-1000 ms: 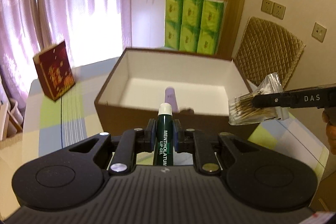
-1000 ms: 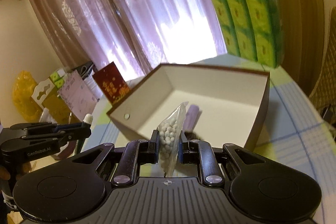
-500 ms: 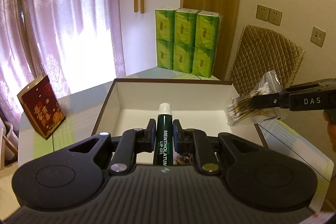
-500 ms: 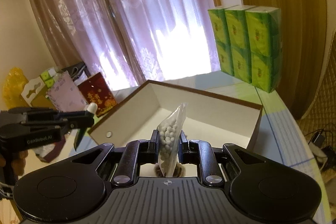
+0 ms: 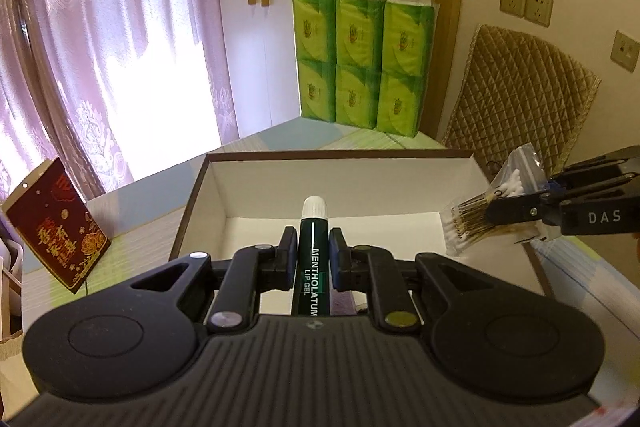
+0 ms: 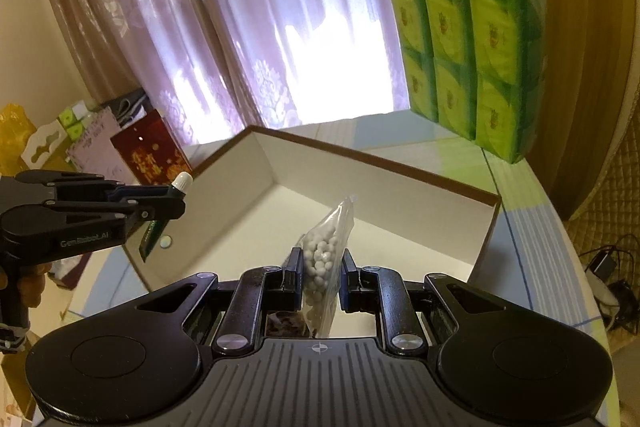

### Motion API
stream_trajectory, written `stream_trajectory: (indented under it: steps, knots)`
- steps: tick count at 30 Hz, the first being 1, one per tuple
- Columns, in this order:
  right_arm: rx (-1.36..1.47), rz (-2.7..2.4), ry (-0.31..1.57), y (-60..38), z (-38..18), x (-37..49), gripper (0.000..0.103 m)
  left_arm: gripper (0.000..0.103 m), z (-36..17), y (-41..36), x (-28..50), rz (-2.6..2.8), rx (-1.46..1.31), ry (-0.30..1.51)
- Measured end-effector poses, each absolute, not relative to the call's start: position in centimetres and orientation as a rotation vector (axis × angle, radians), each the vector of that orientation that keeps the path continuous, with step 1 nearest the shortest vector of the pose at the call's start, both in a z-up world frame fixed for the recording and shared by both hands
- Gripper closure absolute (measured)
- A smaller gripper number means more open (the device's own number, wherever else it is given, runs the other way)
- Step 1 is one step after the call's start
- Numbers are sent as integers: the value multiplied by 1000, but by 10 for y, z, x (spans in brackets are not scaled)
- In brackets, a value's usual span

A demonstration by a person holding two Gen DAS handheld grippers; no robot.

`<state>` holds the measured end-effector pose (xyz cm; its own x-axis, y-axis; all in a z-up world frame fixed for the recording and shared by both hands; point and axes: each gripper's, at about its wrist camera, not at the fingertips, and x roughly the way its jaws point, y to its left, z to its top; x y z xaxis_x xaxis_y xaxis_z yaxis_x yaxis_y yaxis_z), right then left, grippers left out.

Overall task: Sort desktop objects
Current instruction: 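Carry the green tube and cotton swab bag up over the box with both grippers, then lower the left gripper into the box and open it, dropping the green tube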

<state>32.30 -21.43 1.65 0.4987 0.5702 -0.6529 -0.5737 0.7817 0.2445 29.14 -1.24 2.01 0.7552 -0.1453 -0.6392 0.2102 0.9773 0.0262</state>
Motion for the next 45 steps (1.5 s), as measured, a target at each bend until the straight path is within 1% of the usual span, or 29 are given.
stream_trajectory:
  steps: [5, 13, 21, 28, 36, 37, 38, 40, 42, 44, 45]
  knots:
    - [-9, 692, 818, -208, 4, 336, 89, 90, 1, -11, 312, -195, 94, 730]
    - [-13, 697, 880, -201, -17, 347, 89, 90, -45, -3, 342, -173, 84, 864]
    - [-42, 692, 936, -197, -32, 354, 89, 90, -76, -4, 359, -164, 95, 998]
    - [-100, 706, 974, -195, -38, 350, 89, 90, -93, -6, 365, -155, 107, 1078]
    - [-159, 726, 1005, -191, -39, 343, 89, 89, -91, -7, 365, -152, 119, 1081]
    - [-168, 728, 1011, -190, -39, 342, 89, 85, -89, -7, 364, -154, 122, 1079]
    - [-175, 731, 1017, -190, -39, 342, 89, 77, -88, -6, 363, -155, 123, 1077]
    - [-184, 738, 1029, -189, -40, 341, 89, 68, -83, -6, 360, -145, 127, 1061]
    - [-189, 744, 1037, -187, -41, 340, 89, 66, -76, -6, 355, -142, 138, 1035]
    - [-189, 752, 1045, -186, -42, 338, 89, 57, -69, -5, 350, -140, 131, 1011]
    - [-190, 757, 1049, -185, -42, 338, 89, 55, -64, -3, 347, -139, 122, 996]
